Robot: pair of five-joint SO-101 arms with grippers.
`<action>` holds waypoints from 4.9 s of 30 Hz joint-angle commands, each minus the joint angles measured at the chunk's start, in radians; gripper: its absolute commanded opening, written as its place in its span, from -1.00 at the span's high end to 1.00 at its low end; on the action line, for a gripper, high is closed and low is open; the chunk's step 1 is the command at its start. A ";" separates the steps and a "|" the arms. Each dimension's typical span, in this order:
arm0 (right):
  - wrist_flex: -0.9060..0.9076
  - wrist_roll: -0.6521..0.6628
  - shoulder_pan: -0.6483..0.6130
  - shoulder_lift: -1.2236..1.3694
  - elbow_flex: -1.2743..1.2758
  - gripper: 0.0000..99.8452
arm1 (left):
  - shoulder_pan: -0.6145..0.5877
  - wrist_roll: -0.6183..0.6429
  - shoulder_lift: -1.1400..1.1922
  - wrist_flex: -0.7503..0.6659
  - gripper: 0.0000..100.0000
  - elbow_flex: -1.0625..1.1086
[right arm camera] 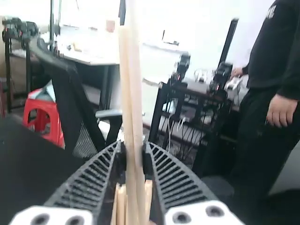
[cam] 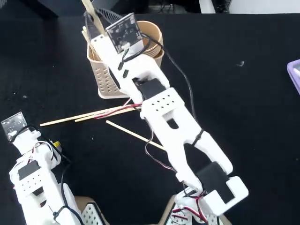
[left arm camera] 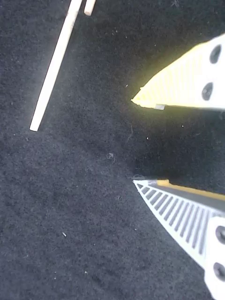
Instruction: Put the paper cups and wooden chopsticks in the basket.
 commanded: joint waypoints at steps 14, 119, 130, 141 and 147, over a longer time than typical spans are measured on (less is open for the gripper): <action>0.195 -0.009 0.009 -0.018 0.019 0.73 | 0.010 0.003 -0.009 -0.015 0.50 -0.033; 0.666 -0.003 0.681 -1.056 1.268 0.96 | 0.257 -0.006 0.968 -0.009 0.66 -0.923; 0.666 -0.002 0.681 -1.056 1.267 0.96 | 0.337 -0.098 1.229 0.160 0.68 -1.055; 0.666 -0.002 0.681 -1.056 1.264 0.96 | 0.378 -0.296 0.934 0.164 0.67 -0.739; 0.666 -0.002 0.681 -1.056 1.267 0.96 | 0.384 -0.327 0.697 0.089 0.67 -0.561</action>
